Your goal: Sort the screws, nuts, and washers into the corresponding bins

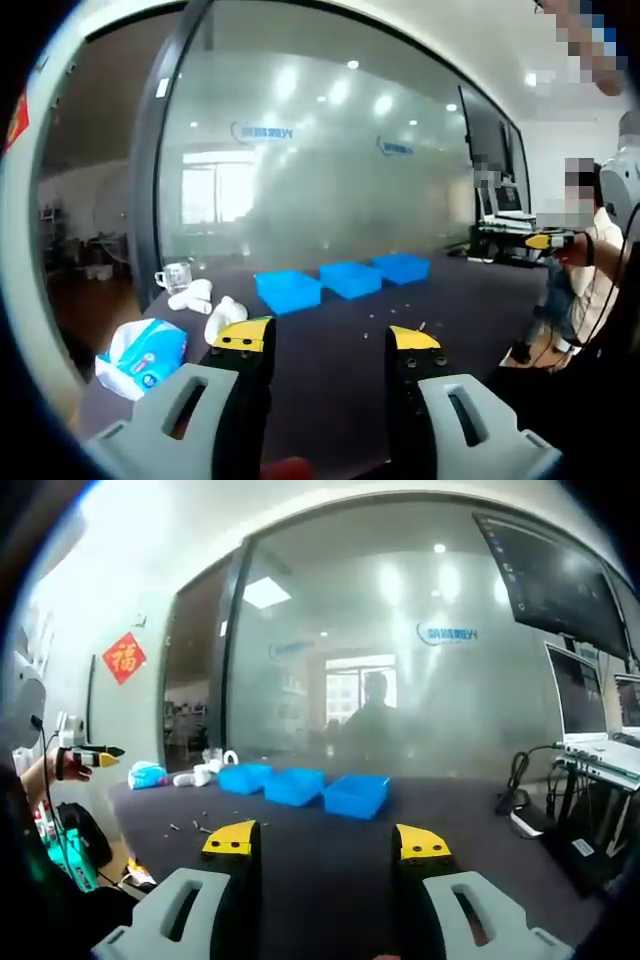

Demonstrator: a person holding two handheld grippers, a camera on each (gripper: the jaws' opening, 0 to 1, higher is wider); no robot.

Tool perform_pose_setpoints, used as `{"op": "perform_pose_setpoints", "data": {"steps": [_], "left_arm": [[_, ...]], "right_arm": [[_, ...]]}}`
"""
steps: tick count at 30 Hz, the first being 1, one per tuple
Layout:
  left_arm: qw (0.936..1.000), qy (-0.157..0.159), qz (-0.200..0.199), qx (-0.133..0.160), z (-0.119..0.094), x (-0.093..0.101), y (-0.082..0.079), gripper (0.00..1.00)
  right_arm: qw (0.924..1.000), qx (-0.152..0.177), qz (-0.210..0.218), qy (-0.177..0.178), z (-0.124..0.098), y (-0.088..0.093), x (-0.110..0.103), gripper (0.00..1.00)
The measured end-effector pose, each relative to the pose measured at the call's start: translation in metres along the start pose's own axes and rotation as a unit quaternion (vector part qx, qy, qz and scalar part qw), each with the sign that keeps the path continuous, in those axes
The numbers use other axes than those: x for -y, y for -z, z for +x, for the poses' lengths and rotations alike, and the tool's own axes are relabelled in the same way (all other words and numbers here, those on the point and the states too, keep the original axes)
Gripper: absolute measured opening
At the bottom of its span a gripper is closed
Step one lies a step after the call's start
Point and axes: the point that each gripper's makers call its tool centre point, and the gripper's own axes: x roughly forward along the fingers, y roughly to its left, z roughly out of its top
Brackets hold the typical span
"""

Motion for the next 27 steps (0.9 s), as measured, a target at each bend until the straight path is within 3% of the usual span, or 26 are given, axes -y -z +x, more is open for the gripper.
{"op": "perform_pose_setpoints", "data": {"steps": [8, 17, 27], "left_arm": [[1.0, 0.007, -0.003, 0.0, 0.0, 0.002, 0.002, 0.38], [0.9994, 0.031, -0.001, -0.015, 0.002, 0.005, 0.008, 0.38], [0.9983, 0.057, -0.009, -0.011, -0.001, 0.013, 0.001, 0.38]], "right_arm": [[0.9999, -0.002, -0.001, -0.012, 0.003, 0.001, -0.005, 0.48], [0.9976, -0.021, -0.004, -0.067, 0.016, 0.001, -0.017, 0.48], [0.9908, -0.044, -0.001, -0.128, 0.023, 0.004, -0.033, 0.48]]}}
